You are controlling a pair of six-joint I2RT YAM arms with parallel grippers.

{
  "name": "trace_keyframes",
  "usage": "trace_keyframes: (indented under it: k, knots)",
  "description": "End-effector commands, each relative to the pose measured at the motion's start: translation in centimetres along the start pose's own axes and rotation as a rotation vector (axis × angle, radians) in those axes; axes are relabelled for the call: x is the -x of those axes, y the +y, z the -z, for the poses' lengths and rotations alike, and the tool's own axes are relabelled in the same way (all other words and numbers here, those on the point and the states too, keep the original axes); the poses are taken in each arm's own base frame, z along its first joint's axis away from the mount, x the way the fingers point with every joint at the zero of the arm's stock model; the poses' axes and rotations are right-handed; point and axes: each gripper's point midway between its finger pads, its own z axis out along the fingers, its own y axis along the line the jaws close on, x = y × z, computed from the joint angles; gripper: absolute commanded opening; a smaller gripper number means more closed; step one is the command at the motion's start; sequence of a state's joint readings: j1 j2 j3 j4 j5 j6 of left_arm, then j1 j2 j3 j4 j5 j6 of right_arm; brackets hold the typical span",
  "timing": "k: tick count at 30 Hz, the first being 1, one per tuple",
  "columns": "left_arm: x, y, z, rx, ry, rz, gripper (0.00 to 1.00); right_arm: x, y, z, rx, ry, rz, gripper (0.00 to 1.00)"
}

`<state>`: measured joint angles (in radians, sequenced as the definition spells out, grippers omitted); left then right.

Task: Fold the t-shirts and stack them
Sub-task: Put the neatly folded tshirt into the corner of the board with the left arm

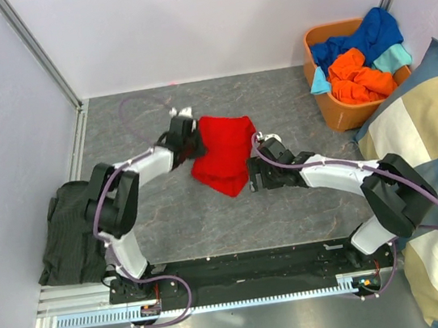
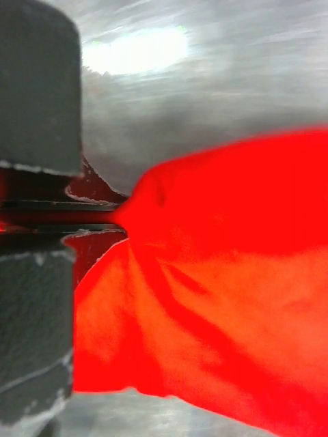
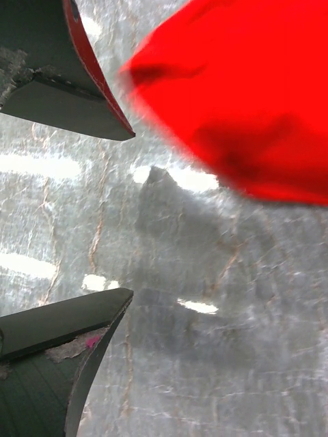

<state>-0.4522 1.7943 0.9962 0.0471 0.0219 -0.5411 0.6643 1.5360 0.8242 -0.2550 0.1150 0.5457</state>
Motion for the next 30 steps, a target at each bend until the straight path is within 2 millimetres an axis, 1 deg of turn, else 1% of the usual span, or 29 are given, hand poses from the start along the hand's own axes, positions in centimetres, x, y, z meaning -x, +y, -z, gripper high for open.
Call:
trace_keyframes:
  k: [1,3,4,5,7,9,10,11,12,15,17,18,19,21,22,23,24,26,27,29,30]
  knots:
    - [6.1,1.4,-1.2,0.174,0.046,-0.347,0.02,0.2,-0.3,0.6,0.01,-0.042,-0.023,0.98]
    - [8.1,2.3,-1.6,0.238,0.042,-0.437,0.02,-0.3,-0.3,0.6,0.018,-0.037,-0.03,0.98]
    - [9.7,2.3,-2.4,0.254,0.024,-0.459,0.02,-0.5,-0.4,0.6,0.024,-0.039,-0.034,0.98]
    - [10.6,2.8,-2.6,0.289,0.018,-0.482,0.02,-0.7,-0.4,0.6,0.03,-0.033,-0.037,0.98]
    - [12.3,4.0,-3.6,0.333,0.023,-0.54,0.02,-1.0,-0.3,0.4,0.038,-0.028,-0.038,0.98]
    - [13.1,5.3,-4.0,0.383,0.03,-0.584,0.02,-1.2,0.0,0.4,0.053,-0.019,-0.04,0.98]
    - [14.2,6.0,-4.1,0.402,0.014,-0.585,0.02,-1.3,0.1,0.3,0.059,-0.017,-0.041,0.98]
    - [13.9,7.2,-4.8,0.438,0.032,-0.595,0.02,-1.2,0.2,0.3,0.063,-0.016,-0.044,0.98]
    - [14.8,8.1,-4.9,0.46,0.027,-0.602,0.02,-1.4,0.4,0.3,0.073,-0.01,-0.041,0.98]
    - [14.9,10.8,-5.7,0.526,0.049,-0.6,0.02,-1.4,0.6,0.2,0.083,-0.006,-0.044,0.98]
    - [16.1,12.8,-5.4,0.574,0.036,-0.573,0.02,-1.6,0.6,0.0,0.082,0.002,-0.042,0.98]
    - [16.1,13.6,-5.6,0.588,0.038,-0.559,0.02,-1.7,0.6,0.0,0.081,0.006,-0.041,0.98]
    - [17.1,14.7,-5.4,0.611,0.023,-0.533,0.02,-1.8,0.6,-0.2,0.082,0.013,-0.041,0.98]
    - [17.7,16.0,-5.5,0.632,0.005,-0.483,0.02,-2.0,0.6,-0.3,0.082,0.023,-0.041,0.98]
    - [18.7,17.0,-5.3,0.652,-0.015,-0.451,0.02,-2.1,0.6,-0.4,0.083,0.029,-0.041,0.98]
    - [19.2,17.6,-5.2,0.673,-0.033,-0.418,0.02,-2.2,0.5,-0.5,0.08,0.031,-0.044,0.98]
    - [19.9,18.8,-5.1,0.694,-0.047,-0.392,0.02,-2.4,0.5,-0.6,0.079,0.035,-0.045,0.98]
    - [20.6,19.9,-4.8,0.729,-0.067,-0.368,0.02,-2.6,0.5,-0.7,0.078,0.046,-0.046,0.98]
    - [21.3,20.7,-4.6,0.743,-0.085,-0.354,0.02,-2.5,0.5,-0.8,0.077,0.045,-0.047,0.98]
    - [21.4,22.0,-4.5,0.758,-0.083,-0.349,0.02,-2.7,0.6,-1.0,0.079,0.055,-0.047,0.98]
    - [21.7,23.1,-4.3,0.768,-0.088,-0.338,0.02,-2.8,0.5,-1.1,0.076,0.061,-0.045,0.98]
